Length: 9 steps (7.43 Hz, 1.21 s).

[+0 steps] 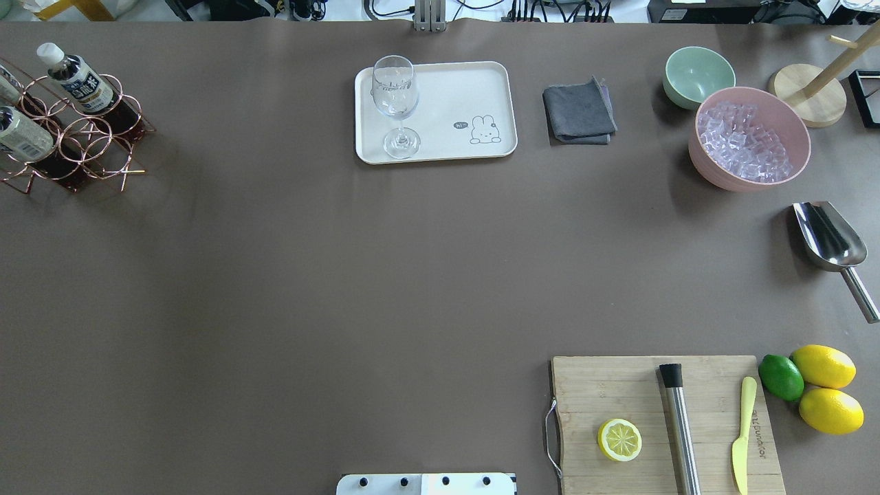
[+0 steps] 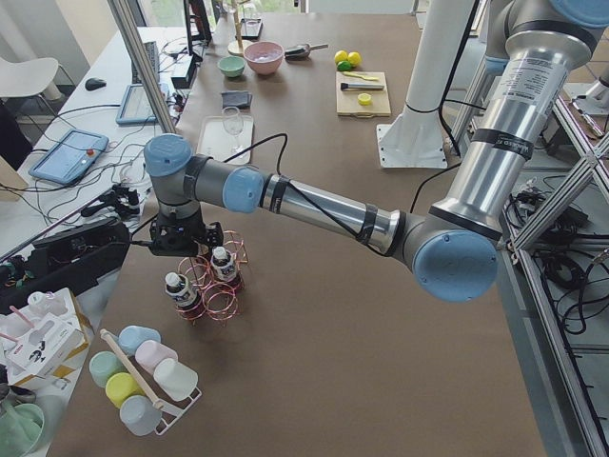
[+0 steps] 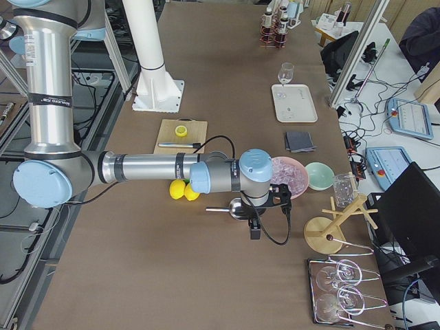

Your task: Take tea from basket to plate

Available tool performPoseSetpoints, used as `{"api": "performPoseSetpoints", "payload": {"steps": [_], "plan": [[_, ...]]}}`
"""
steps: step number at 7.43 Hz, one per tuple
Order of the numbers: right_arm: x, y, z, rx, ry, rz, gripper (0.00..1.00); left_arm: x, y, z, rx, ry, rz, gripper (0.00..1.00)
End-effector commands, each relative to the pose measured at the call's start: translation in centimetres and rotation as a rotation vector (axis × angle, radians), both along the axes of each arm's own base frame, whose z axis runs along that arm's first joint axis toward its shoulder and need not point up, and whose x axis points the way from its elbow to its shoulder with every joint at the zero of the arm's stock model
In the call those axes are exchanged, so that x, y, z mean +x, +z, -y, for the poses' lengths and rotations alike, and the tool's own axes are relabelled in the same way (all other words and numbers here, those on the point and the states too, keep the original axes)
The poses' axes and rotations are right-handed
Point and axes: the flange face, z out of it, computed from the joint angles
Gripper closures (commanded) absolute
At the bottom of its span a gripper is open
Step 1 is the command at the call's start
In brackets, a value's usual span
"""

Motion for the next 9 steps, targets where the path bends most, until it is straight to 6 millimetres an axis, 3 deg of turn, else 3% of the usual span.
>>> {"api": "performPoseSetpoints", "payload": {"steps": [1,2,4,6,9], "plan": [[0.0,0.0,0.0,-0.001,0.0,0.0,0.0,1.2,-1.3,1.4,0.012,0.016,0.001,0.02],[0.0,0.2,-0.1,-0.003,0.001,-0.007,0.0,1.8,-1.8,1.7,0.015,0.02,0.0,0.03],[0.0,0.2,-0.1,-0.003,0.001,-0.011,0.0,3.2,-1.9,1.8,0.015,0.04,-0.003,0.18],[0.0,0.2,-0.1,-0.003,0.001,-0.011,0.0,4.1,-2.2,1.9,-0.001,0.03,-0.008,0.22],[0.1,0.2,-0.1,-0.003,0.001,-0.012,0.0,4.5,-2.7,1.9,-0.016,0.011,-0.014,0.54]]}}
